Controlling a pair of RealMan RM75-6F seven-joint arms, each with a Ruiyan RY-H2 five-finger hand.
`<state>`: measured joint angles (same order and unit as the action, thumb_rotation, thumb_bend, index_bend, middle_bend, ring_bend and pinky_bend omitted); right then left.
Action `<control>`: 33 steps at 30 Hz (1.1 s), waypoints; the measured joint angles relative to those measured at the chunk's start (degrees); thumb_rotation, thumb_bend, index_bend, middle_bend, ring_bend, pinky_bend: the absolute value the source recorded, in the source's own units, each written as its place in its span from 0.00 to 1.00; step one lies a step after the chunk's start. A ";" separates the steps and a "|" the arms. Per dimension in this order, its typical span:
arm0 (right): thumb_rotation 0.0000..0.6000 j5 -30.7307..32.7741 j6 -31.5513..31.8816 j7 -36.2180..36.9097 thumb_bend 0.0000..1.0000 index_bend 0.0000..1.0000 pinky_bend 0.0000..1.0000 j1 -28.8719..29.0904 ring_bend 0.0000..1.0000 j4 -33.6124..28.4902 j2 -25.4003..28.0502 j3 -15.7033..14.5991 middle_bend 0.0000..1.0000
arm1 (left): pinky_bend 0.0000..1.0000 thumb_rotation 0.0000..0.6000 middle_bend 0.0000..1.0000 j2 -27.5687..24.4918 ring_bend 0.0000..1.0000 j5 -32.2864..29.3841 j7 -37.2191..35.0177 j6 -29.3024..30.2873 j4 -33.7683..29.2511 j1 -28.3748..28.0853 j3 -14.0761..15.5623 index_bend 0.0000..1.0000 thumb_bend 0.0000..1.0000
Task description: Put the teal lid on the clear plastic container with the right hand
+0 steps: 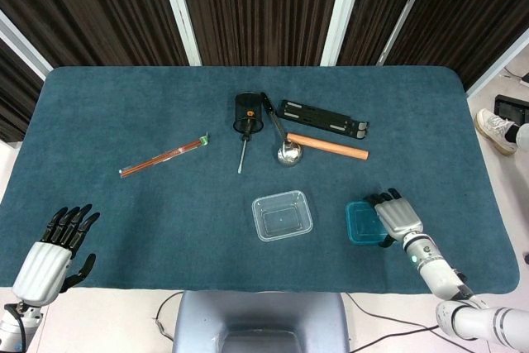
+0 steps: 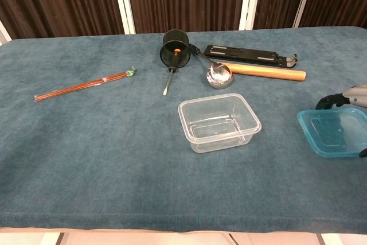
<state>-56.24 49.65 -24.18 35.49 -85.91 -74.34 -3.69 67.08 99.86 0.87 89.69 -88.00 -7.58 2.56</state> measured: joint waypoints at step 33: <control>1.00 -11.83 0.37 8.47 0.24 0.91 0.49 6.32 0.56 -19.46 9.32 9.88 0.58 | 0.02 1.00 0.00 0.02 0.00 -0.41 -0.23 -0.53 0.00 -0.33 -0.26 0.00 0.44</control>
<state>-68.08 50.03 -15.72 41.81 -105.37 -65.02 6.19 67.10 99.45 0.63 89.16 -88.00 -7.91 2.30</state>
